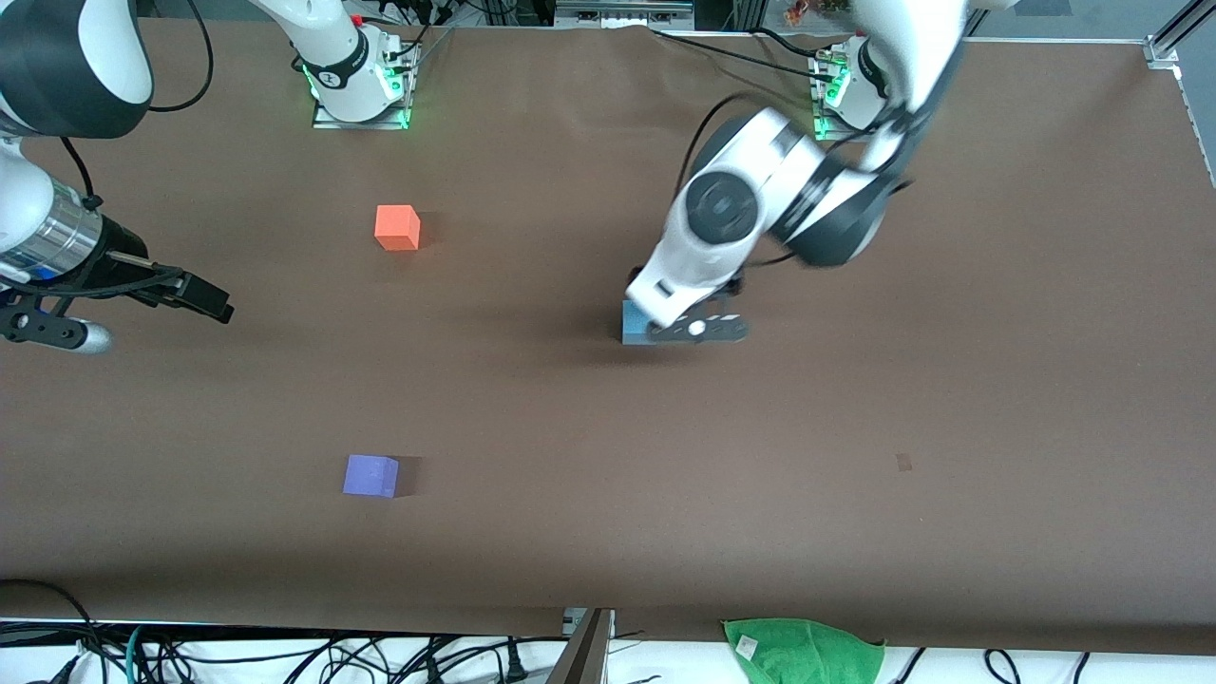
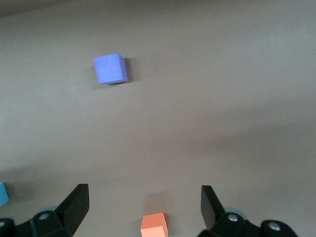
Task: Place blue block between orange and purple blocks
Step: 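Release the blue cube with the left gripper while the right gripper approaches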
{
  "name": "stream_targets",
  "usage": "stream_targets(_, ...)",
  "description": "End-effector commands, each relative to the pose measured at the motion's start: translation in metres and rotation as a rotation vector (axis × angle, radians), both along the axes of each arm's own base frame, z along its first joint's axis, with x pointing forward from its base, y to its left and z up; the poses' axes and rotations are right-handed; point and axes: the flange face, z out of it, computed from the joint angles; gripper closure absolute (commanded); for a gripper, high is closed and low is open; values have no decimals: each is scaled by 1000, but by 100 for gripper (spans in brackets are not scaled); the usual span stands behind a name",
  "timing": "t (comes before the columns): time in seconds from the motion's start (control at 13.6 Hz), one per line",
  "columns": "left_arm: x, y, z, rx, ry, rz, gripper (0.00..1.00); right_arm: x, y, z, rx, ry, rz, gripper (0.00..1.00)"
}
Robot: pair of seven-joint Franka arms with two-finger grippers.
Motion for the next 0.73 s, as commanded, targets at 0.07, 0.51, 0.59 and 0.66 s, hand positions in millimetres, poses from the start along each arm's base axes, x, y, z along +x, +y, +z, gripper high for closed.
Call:
stream_targets(0.07, -12, 86, 96, 145, -88, 58, 0, 15, 57, -73, -11, 123, 91, 0)
stream_targets(0.51, 34, 260, 123, 115, -67, 114, 0, 21, 150, -136, 70, 107, 160, 0)
stream_targets(0.59, 39, 282, 121, 74, -49, 118, 0, 19, 176, -147, 97, 87, 181, 0)
stream_targets(0.66, 40, 298, 117, -3, -21, 66, 0, 18, 200, -156, 115, 60, 169, 0)
